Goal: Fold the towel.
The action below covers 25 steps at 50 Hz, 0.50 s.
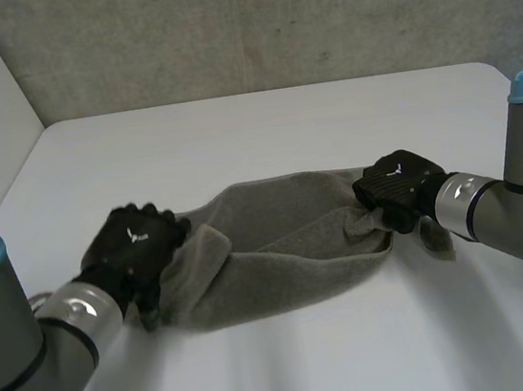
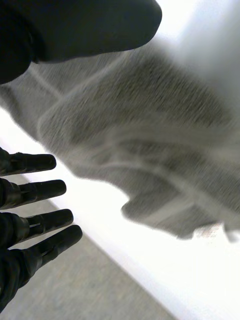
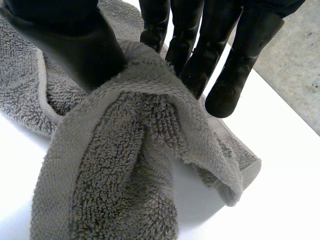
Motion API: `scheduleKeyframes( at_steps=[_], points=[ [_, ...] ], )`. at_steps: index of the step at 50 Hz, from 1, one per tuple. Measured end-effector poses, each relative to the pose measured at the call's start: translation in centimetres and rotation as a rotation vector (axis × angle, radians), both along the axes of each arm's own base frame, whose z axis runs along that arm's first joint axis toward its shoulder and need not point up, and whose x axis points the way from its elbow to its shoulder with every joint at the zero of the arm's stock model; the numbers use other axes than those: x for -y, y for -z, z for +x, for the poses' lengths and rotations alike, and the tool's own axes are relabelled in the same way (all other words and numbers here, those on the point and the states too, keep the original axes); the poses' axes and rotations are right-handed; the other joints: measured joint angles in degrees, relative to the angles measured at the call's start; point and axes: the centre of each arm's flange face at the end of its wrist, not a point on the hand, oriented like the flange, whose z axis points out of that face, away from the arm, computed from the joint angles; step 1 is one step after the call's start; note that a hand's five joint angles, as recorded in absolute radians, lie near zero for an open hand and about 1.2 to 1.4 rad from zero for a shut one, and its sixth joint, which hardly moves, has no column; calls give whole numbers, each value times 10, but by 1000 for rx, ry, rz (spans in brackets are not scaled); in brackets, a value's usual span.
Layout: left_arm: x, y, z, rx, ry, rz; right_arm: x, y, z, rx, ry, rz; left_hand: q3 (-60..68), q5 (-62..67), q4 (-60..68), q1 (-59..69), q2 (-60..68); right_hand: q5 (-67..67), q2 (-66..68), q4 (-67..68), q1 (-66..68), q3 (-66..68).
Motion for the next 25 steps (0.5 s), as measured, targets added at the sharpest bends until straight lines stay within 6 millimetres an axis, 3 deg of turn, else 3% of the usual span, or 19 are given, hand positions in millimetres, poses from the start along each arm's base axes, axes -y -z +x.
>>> scheduleKeyframes(
  at_steps=[7,15,20,25],
  points=[
    [35,-8,-14,-29,-8,-50,-1,4,1,-3,-4,10,1,4,0,0,1,0,0,0,0,0],
    [70,12,-38,-27,20,-18,-2,7,1,-8,-5,19,1,13,0,0,2,0,0,0,0,1],
    [69,28,-48,-16,91,63,-2,7,0,-9,-4,19,8,23,2,2,6,0,0,0,0,1],
    [54,38,-55,-5,194,190,-1,6,-1,-13,-2,13,43,54,28,28,35,0,0,0,0,1]
  ],
)
